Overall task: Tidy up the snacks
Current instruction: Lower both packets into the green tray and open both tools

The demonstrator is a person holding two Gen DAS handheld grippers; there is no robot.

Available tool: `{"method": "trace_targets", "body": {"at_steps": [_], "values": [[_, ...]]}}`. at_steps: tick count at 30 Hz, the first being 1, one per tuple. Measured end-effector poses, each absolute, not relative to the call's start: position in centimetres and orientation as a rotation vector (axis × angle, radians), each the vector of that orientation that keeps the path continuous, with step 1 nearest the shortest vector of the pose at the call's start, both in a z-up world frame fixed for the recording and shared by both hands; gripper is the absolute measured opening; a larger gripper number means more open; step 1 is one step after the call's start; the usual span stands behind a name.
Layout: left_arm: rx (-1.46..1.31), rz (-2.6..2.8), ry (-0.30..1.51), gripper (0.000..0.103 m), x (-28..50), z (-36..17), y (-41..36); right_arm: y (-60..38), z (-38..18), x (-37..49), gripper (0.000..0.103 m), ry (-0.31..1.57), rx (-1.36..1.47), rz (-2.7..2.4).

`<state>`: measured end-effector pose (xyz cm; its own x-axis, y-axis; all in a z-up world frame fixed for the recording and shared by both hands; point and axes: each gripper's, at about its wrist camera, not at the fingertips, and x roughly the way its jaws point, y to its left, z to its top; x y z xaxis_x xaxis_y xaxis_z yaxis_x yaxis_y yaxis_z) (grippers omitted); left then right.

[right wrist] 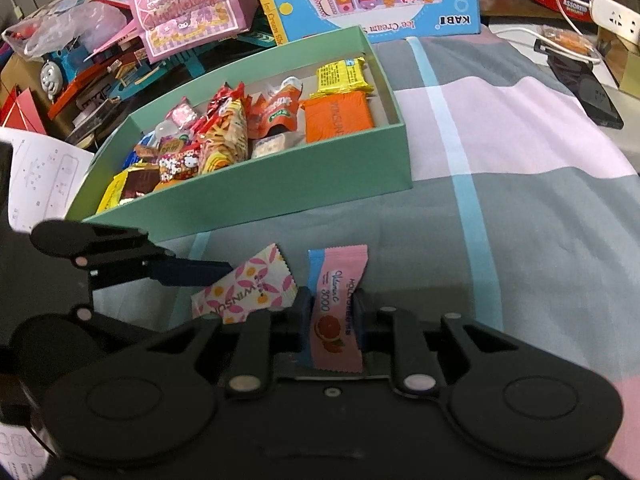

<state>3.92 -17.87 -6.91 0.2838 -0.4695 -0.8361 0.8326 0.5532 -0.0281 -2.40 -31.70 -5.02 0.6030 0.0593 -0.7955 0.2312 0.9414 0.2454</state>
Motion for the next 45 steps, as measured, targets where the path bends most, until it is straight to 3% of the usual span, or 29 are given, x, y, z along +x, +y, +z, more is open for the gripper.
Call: {"method": "trace_targets", "body": {"at_steps": [10,17,29,45], "values": [[0.278,-0.778,0.997,0.049,3.5,-5.5,-14.3,-31.0,-2.9,-3.5,0.02,0.887,0.362,-0.097],[0.171,-0.72,0.925,0.05,4.7,-1.6,-11.7,-30.5,0.7,-2.5,0.02,0.842,0.371,-0.056],[0.009,-0.529,0.834,0.05,14.2,2.7,-10.6,-31.7,5.3,6.9,0.02,0.755,0.366,-0.04],[0.011,-0.479,0.865,0.05,24.1,1.1,-14.4,-34.0,3.3,18.0,0.02,0.796,0.352,-0.054]]}}
